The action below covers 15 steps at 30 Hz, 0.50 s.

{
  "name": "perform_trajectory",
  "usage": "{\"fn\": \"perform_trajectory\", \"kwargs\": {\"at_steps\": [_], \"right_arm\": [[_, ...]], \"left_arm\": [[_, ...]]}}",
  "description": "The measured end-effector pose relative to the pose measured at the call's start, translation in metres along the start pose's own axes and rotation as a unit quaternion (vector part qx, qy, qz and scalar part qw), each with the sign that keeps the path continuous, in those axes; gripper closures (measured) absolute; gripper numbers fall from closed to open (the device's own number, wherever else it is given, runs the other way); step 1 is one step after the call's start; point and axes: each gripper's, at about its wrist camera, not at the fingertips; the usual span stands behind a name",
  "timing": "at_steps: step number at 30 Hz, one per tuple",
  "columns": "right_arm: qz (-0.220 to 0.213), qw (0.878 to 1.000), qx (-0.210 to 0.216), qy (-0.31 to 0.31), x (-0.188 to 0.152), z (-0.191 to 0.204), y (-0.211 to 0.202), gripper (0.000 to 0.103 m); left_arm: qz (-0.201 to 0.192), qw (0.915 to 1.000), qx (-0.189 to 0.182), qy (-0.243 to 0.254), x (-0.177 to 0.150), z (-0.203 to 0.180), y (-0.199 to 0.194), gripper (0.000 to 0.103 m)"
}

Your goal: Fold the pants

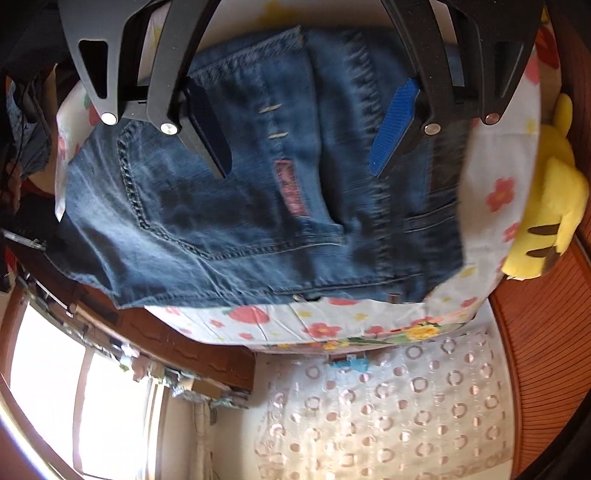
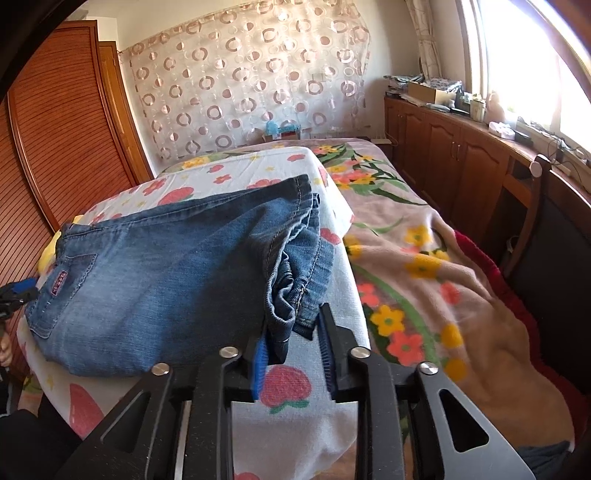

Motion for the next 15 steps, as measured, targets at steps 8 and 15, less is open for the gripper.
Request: {"fn": "perform_trajectory", "kwargs": {"at_steps": [8, 15], "right_arm": [[-0.004, 1.0, 0.007, -0.005, -0.002, 0.007, -0.008, 0.071], [-0.003, 1.0, 0.007, -0.01, -0.001, 0.005, -0.008, 0.066]], "left_arm": [[0.012, 0.9999, 0.0, 0.003, -0.003, -0.011, 0.016, 0.025], [0.013, 0.9998, 0.012, 0.007, -0.004, -0.018, 0.021, 0.025]]}}
Point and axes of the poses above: each gripper's, at about its wrist camera, not at the fingertips, and y roughly the way its jaws point, z to its left, x to its top, and after that the axes turned 2 degrees about x, right-handed
